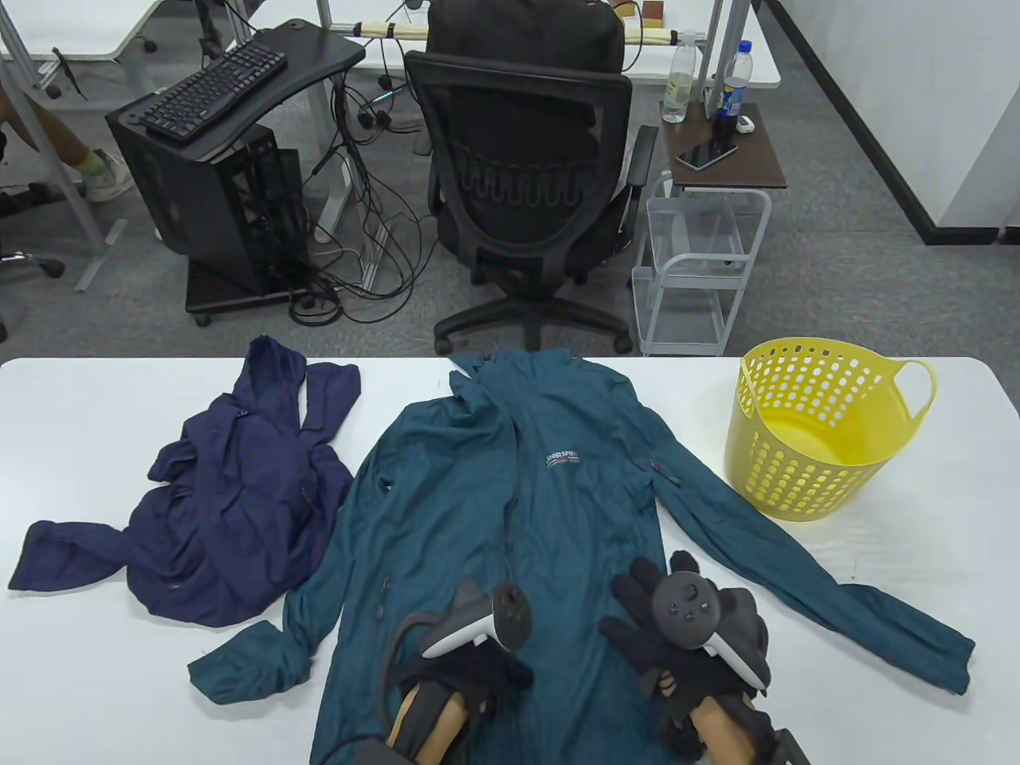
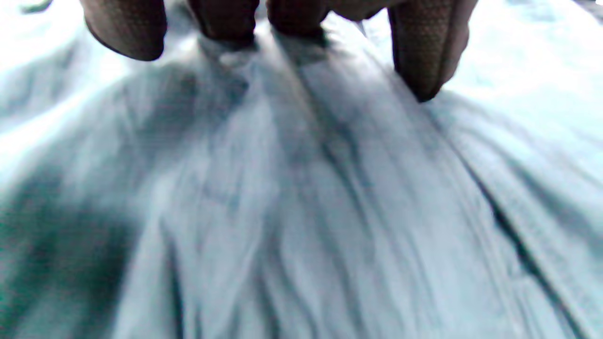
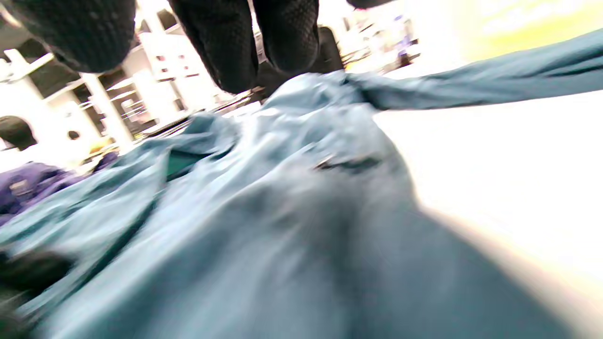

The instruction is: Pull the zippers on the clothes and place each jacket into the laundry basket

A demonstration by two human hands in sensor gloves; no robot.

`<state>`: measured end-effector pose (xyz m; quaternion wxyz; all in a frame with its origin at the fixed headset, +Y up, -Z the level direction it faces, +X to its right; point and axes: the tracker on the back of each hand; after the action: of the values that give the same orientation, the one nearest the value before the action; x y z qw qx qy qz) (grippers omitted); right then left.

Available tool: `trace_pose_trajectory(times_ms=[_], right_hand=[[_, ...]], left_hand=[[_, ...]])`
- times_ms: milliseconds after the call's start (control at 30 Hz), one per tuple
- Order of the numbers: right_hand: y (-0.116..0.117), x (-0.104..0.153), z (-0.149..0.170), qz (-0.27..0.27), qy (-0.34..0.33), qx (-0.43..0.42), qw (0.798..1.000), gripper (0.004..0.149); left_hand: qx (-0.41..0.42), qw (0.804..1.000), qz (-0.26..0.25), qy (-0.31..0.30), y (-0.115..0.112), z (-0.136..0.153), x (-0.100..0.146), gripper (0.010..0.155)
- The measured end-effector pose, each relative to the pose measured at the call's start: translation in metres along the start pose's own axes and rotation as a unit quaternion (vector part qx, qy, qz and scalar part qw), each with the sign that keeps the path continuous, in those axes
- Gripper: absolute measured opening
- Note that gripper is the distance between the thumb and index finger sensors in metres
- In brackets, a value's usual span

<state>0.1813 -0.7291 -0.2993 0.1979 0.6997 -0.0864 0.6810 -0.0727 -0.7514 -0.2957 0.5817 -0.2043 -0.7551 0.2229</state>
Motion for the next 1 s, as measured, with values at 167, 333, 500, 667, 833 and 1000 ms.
trace_pose_trajectory(times_ms=[167,333,500,667,833,1000], right_hand=[[-0.008,-0.008,0.031,0.014,0.075,0.025,0.997,0.078],[-0.020,-0.014,0.068,0.038,0.150,0.006,0.988,0.081],[-0.020,-0.022,0.103,0.032,0.218,0.000,0.976,0.081],[-0.007,-0.030,0.131,-0.015,0.252,-0.019,0.967,0.081],[0.002,-0.034,0.140,-0.042,0.259,-0.031,0.964,0.080],[0.000,-0.032,0.131,-0.036,0.249,-0.014,0.968,0.076]], left_hand=[[0.036,0.989,-0.132,0.060,0.014,0.019,0.005,0.058],[0.061,0.951,-0.225,0.202,0.020,0.078,0.000,0.066],[0.104,0.948,-0.178,0.241,0.008,0.117,-0.015,0.073],[0.134,0.955,-0.107,0.243,-0.007,0.127,-0.030,0.075],[0.107,0.956,-0.109,0.250,-0.006,0.121,-0.030,0.074],[0.078,0.956,-0.106,0.264,-0.002,0.114,-0.027,0.074]])
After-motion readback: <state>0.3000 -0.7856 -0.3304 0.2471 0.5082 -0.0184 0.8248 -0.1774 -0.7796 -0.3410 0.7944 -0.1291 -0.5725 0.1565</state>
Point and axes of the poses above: the tracker on the back of each hand, its own z axis roughly to the little-finger side, its own x axis roughly from the fingertips to the wrist, y = z × x, and after that the axes turned 5 degrees about -z, right-handed
